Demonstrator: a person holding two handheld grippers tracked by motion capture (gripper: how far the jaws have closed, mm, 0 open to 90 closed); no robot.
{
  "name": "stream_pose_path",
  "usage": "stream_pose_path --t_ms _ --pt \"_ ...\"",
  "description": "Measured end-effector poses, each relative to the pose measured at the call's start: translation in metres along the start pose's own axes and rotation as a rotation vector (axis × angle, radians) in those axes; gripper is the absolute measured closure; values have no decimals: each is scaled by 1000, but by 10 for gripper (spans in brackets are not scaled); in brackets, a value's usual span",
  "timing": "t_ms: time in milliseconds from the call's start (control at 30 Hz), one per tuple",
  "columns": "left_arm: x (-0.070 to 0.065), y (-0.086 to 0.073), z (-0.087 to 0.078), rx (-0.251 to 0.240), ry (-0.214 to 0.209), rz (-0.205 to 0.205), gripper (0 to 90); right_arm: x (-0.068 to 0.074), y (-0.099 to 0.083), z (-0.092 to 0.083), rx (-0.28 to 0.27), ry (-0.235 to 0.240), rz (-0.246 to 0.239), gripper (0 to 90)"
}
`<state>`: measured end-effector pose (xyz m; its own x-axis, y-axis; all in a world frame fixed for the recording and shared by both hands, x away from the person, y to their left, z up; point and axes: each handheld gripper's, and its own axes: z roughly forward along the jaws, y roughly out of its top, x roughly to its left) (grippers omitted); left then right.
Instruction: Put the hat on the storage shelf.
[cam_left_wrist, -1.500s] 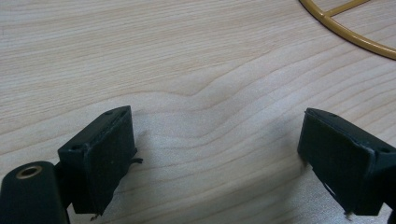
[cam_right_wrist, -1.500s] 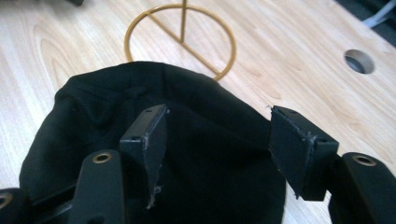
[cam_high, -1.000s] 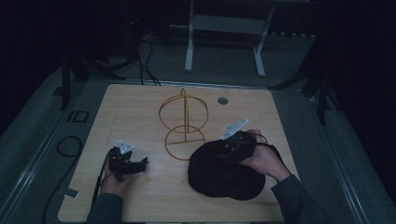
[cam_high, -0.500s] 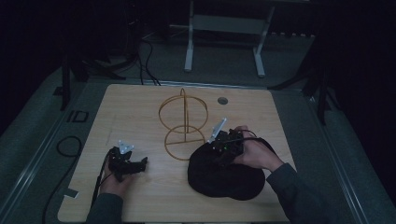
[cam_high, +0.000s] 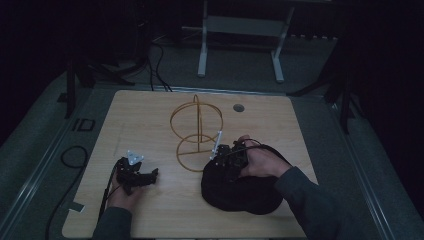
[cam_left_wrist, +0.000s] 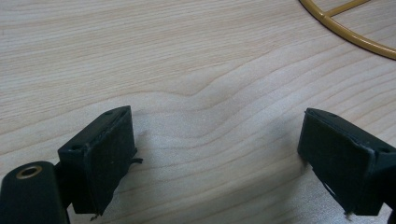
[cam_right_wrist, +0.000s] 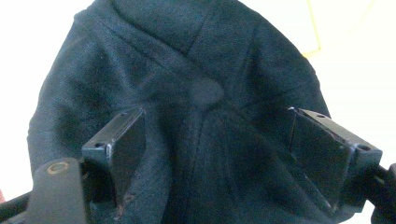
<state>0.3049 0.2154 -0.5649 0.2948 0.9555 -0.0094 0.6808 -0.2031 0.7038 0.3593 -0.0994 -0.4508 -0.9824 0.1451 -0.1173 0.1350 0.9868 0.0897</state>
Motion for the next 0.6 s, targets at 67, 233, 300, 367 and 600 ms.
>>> stream_pose_path --t_ms 67,233,300,367,600 --pt "0 0 0 0 0 0 108 0 2 2 12 8 -2 181" --pt "0 0 0 0 0 0 108 0 7 7 45 11 -31 181" --pt "0 0 0 0 0 0 108 0 8 8 52 13 -31 182" --pt "0 0 0 0 0 0 108 -1 8 9 60 17 -35 182" --pt "0 0 0 0 0 1 108 -4 11 17 86 38 -43 182"
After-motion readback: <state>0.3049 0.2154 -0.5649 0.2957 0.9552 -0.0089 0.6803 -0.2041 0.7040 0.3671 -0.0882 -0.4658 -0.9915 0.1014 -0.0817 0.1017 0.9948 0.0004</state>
